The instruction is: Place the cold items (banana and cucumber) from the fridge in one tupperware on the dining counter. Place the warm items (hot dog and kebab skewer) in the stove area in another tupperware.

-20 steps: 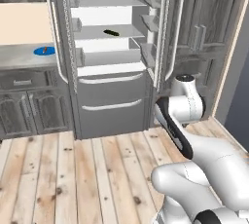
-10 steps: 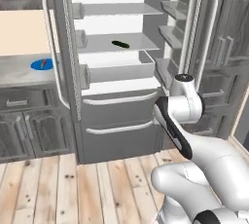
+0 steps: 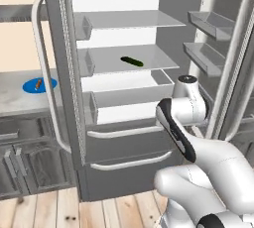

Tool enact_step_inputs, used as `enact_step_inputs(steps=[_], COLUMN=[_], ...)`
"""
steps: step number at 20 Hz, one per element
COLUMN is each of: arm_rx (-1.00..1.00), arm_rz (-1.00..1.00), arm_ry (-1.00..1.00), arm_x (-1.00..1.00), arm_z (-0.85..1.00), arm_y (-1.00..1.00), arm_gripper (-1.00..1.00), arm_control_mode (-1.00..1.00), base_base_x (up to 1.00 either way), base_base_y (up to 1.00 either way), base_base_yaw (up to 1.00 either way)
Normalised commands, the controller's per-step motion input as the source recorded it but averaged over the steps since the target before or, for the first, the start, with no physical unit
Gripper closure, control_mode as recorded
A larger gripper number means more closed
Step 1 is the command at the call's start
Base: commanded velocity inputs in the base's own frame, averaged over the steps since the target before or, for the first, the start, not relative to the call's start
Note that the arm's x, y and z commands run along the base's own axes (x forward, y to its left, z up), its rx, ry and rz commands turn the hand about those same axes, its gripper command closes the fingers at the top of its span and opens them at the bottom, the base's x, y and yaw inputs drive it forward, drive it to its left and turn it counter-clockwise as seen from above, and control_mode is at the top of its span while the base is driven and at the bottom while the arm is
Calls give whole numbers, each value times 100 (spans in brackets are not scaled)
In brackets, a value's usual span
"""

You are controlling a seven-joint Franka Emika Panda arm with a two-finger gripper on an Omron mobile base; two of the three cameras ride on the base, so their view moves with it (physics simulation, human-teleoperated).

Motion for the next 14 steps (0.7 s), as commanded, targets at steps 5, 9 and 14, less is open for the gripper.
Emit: enact_step_inputs(steps=[5,9,14], arm_rx=[0,0,-7], arm_rz=[0,0,2], arm_ry=[0,0,-43], arm_x=[0,0,48], arm_z=[0,0,1], arm_y=[0,0,4], arm_gripper=[-100,-100,-100], arm_control_mode=[100,100,-100], base_base_x=[92,57,0], base_base_y=[20,4,0], base_base_yaw=[-6,-2,0])
